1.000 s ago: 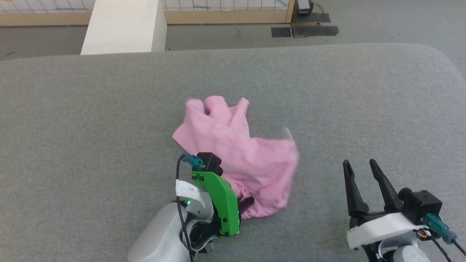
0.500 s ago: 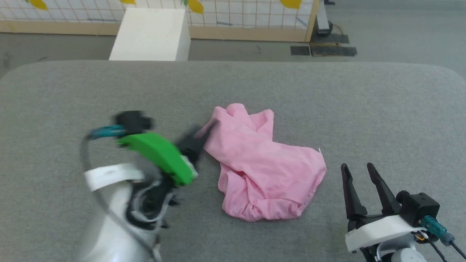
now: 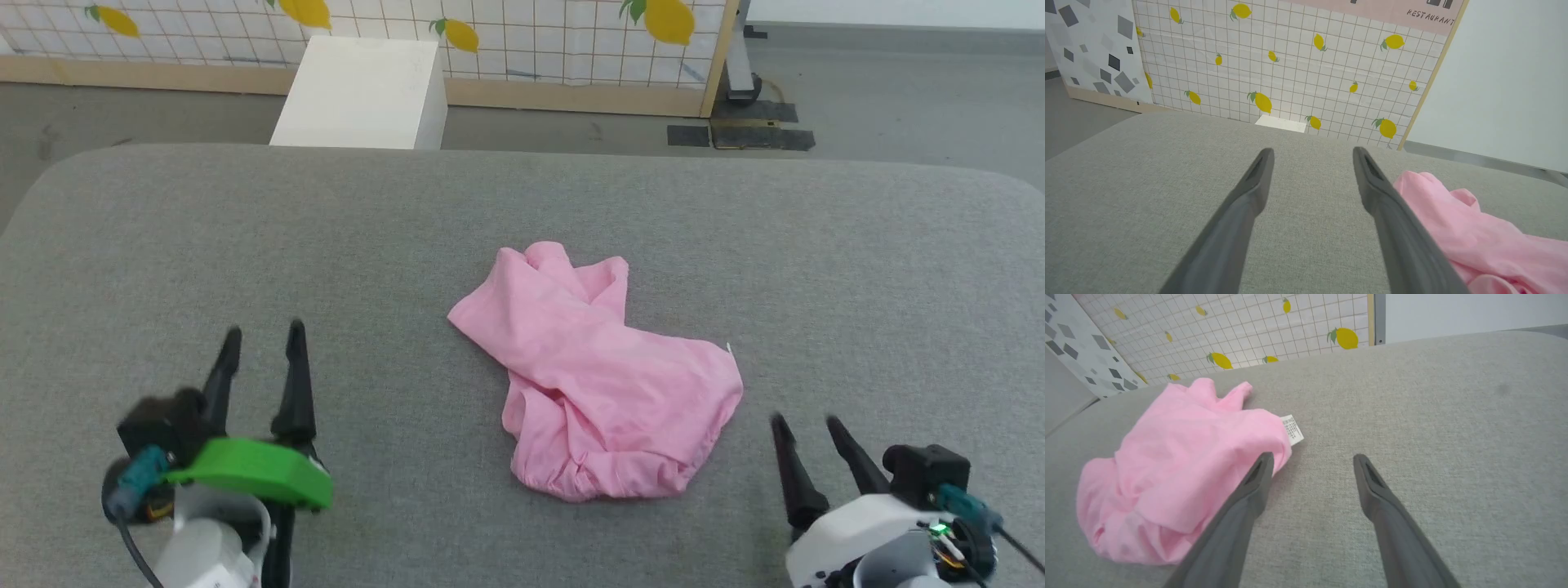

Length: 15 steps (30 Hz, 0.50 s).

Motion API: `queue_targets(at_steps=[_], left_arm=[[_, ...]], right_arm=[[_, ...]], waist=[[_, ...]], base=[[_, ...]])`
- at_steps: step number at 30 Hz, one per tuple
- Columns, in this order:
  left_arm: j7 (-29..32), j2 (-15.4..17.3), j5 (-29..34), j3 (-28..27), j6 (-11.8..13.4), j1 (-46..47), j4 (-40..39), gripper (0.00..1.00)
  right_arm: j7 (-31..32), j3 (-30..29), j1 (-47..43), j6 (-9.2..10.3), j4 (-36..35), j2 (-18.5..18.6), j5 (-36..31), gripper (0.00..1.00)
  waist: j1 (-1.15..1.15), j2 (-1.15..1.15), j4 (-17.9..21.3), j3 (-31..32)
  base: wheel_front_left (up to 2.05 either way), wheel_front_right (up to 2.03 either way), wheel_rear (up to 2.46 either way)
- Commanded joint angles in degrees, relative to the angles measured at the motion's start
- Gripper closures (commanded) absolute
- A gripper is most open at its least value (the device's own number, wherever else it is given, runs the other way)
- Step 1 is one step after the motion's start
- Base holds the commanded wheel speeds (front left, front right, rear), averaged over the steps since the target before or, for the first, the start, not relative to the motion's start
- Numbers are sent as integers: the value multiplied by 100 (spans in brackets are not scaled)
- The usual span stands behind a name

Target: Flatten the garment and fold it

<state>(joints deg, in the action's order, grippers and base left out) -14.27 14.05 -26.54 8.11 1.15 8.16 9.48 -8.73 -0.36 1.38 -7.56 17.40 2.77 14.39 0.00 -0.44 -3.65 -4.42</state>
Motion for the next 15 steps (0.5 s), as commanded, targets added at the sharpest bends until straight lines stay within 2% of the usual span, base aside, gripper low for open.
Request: queue_targets(at_steps=[1, 5, 9, 15], left_arm=[[-40, -60, 76, -8, 41, -150, 15, 0], [-64, -194, 139, -59, 60, -332, 41, 0], [-70, -367, 135, -134, 33, -397, -26, 0], [-72, -552, 181, -219, -124, -351, -24, 0]], right_arm=[[370, -88, 0, 8, 69, 10, -66, 0], [1634, -208, 326, 8, -80, 10, -205, 0], [2823, -73, 781, 8, -195, 10, -356, 0], [4050, 362, 1308, 8, -68, 10, -710, 0]], waist=[[0, 44, -21, -23], [0, 44, -45, -137], [0, 44, -100, -258], [0, 44, -323, -480]], base=[[0, 0, 0], [0, 0, 0], [0, 0, 0], [0, 0, 0]])
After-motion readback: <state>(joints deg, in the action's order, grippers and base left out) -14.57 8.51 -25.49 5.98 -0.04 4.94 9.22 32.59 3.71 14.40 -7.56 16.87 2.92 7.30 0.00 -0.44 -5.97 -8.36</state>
